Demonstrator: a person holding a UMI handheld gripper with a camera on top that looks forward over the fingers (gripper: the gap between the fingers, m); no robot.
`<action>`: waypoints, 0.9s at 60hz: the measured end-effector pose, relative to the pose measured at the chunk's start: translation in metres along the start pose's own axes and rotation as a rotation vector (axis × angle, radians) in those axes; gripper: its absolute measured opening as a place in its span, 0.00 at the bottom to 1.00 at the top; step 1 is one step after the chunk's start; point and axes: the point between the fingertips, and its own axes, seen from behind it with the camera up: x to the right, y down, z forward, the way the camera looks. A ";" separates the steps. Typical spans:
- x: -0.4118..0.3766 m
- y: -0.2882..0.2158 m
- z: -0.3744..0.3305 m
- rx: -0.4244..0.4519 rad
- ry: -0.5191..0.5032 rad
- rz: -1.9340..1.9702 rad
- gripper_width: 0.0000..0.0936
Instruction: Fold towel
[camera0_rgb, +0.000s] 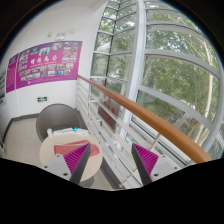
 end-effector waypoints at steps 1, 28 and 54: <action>-0.001 0.001 0.001 -0.003 -0.003 -0.001 0.91; -0.165 0.200 0.080 -0.158 -0.295 -0.110 0.91; -0.438 0.240 0.260 -0.108 -0.524 -0.239 0.92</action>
